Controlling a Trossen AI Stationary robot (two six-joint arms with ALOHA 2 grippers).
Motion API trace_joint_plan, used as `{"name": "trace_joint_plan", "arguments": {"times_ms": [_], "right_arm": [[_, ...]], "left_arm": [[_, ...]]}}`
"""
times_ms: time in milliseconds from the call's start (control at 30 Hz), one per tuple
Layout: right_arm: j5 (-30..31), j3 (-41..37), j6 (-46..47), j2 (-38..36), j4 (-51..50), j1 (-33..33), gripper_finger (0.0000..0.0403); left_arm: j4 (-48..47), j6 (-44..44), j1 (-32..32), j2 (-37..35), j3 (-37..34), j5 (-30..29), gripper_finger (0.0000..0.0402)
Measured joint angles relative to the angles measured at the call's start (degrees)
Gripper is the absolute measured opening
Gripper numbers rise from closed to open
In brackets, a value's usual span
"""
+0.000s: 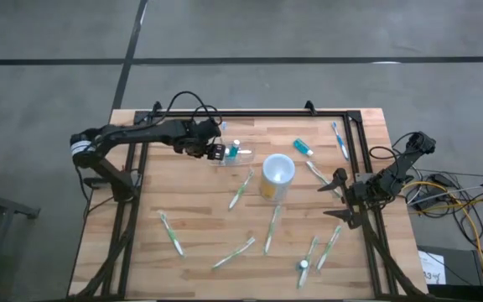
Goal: Pick & Place toothbrushing station
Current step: Adjust the transparent organizer on the table
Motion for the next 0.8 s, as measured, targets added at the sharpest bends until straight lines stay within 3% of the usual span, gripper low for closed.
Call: {"name": "trace_joint_plan", "arguments": {"times_ms": [167,533,800], "right_arm": [[0.0,0.0,0.0,0.0,0.02,-0.02,0.0345],[0.0,-0.01,0.0,0.0,0.01,-0.02,0.0345],[-0.02,0.0,0.0,0.0,0.01,-0.02,0.0346]], "left_arm": [[0.4,-0.01,0.04,0.02,0.0,0.0,0.0189],[-1.7,-0.06,0.13,-0.01,0.0,0.02,0.011],[-2.86,-0.08,0.13,-0.05,0.0,0.15,0.0087]]}}
